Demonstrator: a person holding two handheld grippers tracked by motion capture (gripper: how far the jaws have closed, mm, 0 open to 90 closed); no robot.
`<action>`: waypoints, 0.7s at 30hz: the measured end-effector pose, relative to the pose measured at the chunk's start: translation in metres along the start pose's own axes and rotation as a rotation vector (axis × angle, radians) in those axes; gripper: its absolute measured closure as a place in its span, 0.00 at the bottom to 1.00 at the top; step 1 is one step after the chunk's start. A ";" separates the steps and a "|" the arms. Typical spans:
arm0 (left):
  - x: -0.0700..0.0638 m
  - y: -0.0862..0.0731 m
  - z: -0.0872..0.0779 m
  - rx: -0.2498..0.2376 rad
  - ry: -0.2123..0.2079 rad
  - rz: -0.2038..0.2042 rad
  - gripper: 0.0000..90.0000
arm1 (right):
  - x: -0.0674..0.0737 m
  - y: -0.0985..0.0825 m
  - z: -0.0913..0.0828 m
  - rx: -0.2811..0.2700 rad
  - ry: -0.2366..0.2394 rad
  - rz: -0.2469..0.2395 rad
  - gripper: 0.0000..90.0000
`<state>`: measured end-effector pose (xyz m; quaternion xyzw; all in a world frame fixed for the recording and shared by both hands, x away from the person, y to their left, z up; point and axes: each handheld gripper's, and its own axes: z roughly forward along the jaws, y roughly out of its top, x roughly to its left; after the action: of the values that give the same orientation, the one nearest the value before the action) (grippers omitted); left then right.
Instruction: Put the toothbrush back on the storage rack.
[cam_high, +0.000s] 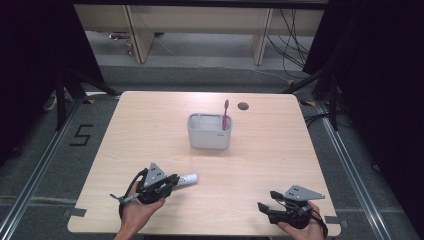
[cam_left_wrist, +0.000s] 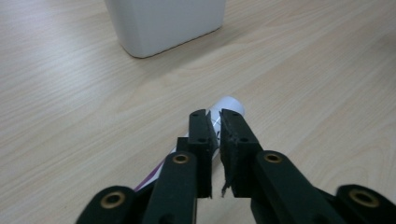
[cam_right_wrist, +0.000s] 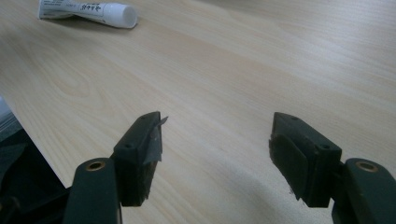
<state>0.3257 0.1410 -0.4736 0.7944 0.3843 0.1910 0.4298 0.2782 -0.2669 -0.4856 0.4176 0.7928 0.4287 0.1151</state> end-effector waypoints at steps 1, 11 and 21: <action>0.000 0.001 0.003 -0.008 0.001 -0.003 0.97 | -0.001 0.000 0.001 -0.001 -0.007 -0.028 0.39; 0.001 0.009 0.022 0.023 0.013 -0.009 0.99 | -0.001 0.001 0.000 0.008 -0.010 -0.033 0.39; 0.002 0.016 0.031 0.028 0.002 -0.020 0.99 | -0.001 0.000 0.001 0.005 -0.008 -0.033 0.39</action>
<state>0.3540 0.1208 -0.4774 0.7963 0.3954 0.1821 0.4200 0.2795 -0.2676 -0.4863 0.4066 0.8001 0.4232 0.1243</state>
